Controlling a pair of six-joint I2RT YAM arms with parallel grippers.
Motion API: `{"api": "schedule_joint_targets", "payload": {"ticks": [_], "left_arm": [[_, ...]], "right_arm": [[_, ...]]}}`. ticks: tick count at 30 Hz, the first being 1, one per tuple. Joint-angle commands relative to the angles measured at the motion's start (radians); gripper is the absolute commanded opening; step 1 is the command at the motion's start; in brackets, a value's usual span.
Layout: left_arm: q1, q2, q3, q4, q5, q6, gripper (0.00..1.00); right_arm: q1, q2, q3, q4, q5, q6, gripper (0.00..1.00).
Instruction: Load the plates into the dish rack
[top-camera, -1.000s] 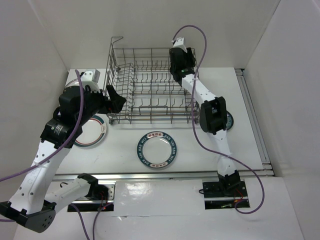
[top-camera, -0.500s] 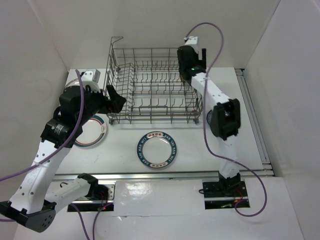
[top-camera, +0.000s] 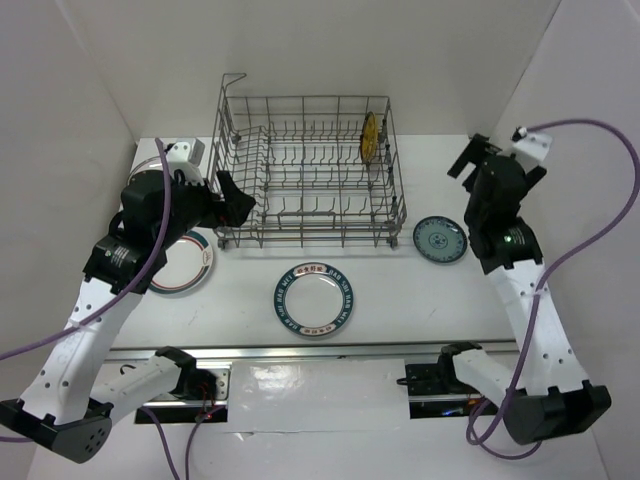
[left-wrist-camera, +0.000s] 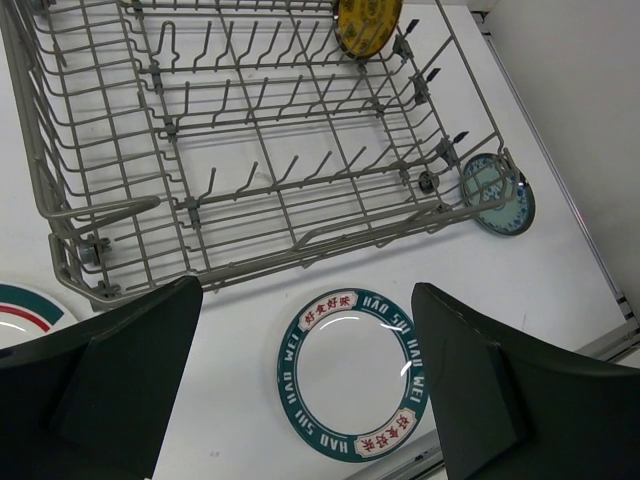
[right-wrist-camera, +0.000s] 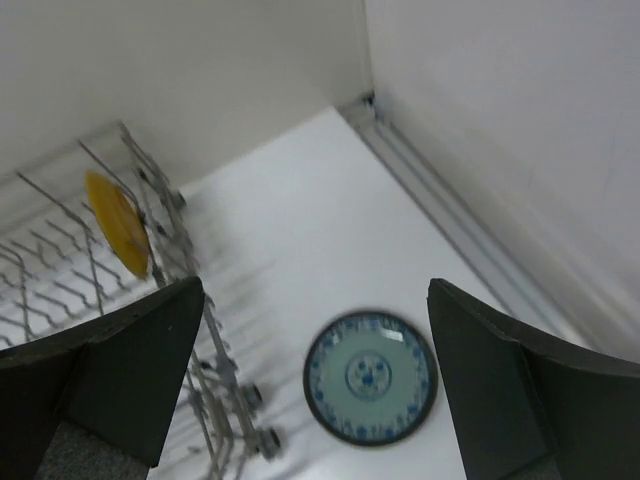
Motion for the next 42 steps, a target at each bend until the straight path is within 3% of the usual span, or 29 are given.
{"api": "schedule_joint_targets", "payload": {"ticks": [1,3,7,16,21,34,42], "left_arm": [[0.004,-0.005,0.005,0.028,0.035,0.027,1.0],[0.004,-0.005,0.005,0.028,0.045,0.027,1.0],[0.004,-0.005,0.005,0.038,0.077,0.027,1.0],[0.004,-0.005,0.005,0.038,0.12,0.036,1.0],[0.004,-0.005,0.005,0.038,0.138,0.036,1.0],[0.004,-0.023,-0.019,0.065,0.156,0.046,1.0],[0.004,-0.023,-0.028,0.065,0.144,0.036,1.0]], "right_arm": [[-0.012,-0.007,-0.171,-0.123,-0.098,0.169,1.0],[-0.012,-0.045,-0.245,-0.135,-0.071,0.265,1.0],[-0.012,-0.267,-0.467,-0.03,-0.091,0.393,0.98],[-0.012,-0.352,-0.664,-0.046,-0.081,0.635,0.96],[-0.023,-0.297,-0.764,0.013,-0.091,0.738,0.95],[-0.116,-0.236,-1.004,0.455,-0.185,0.774,0.91],[-0.196,-0.03,-1.003,0.61,-0.253,0.758,0.91]]}}
